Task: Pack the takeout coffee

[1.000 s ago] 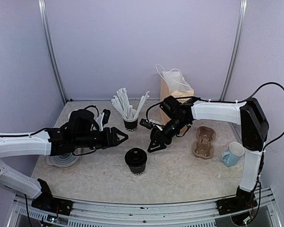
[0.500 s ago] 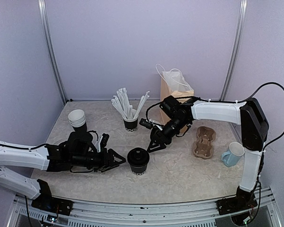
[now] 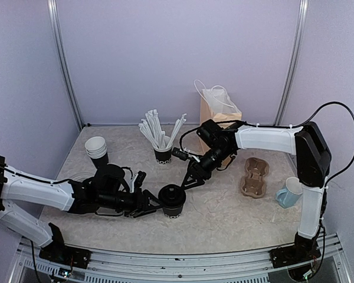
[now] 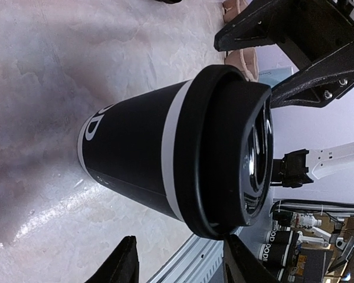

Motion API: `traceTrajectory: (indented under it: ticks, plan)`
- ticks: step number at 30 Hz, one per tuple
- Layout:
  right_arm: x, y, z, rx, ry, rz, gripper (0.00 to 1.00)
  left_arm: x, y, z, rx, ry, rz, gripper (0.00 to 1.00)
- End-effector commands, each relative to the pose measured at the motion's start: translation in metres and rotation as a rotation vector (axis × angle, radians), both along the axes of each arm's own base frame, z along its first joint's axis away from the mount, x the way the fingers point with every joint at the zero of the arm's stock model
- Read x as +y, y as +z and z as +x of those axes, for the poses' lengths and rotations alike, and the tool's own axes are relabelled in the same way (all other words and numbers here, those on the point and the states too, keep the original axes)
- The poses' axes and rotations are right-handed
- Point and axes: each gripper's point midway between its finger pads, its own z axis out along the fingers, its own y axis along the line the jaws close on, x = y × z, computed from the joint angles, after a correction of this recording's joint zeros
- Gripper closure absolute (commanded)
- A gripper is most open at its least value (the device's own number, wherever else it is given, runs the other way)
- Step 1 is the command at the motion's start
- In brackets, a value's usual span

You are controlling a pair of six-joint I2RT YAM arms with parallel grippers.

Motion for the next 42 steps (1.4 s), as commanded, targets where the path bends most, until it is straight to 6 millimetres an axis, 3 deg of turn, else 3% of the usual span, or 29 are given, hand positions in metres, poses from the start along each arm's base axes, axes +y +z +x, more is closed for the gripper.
traceTrajectory:
  ticks: [1,6,11,15,19,27,31,37,42]
  plan:
    - [0.009,-0.002,-0.015,0.058,0.044,0.018,0.46,-0.008,0.013,0.009,-0.037,-0.014,-0.040,0.52]
    - [0.011,-0.009,-0.022,0.085,0.061,0.015,0.46,-0.001,0.000,0.013,0.003,0.000,-0.007,0.52]
    - [0.010,-0.021,-0.026,0.119,0.054,-0.004,0.46,0.021,-0.043,0.003,0.116,0.009,0.141,0.55]
    - [0.009,-0.035,-0.028,0.142,0.048,-0.035,0.46,0.051,-0.076,-0.001,0.184,0.034,0.261,0.57]
    - [0.010,-0.043,-0.030,0.160,0.049,-0.051,0.47,0.066,-0.097,-0.007,0.228,0.036,0.308,0.59]
    - [0.012,-0.040,-0.025,0.137,0.045,-0.053,0.47,0.064,-0.103,-0.005,0.231,0.016,0.317,0.60]
    - [0.009,-0.032,-0.022,0.105,0.048,-0.056,0.47,0.072,-0.115,-0.008,0.256,0.019,0.354,0.60]
    - [-0.003,-0.004,0.007,0.033,-0.012,-0.024,0.47,0.079,-0.120,-0.007,0.255,0.016,0.372,0.61]
    - [0.002,-0.003,0.023,0.030,-0.030,-0.015,0.47,0.078,-0.118,-0.006,0.250,-0.005,0.387,0.62]
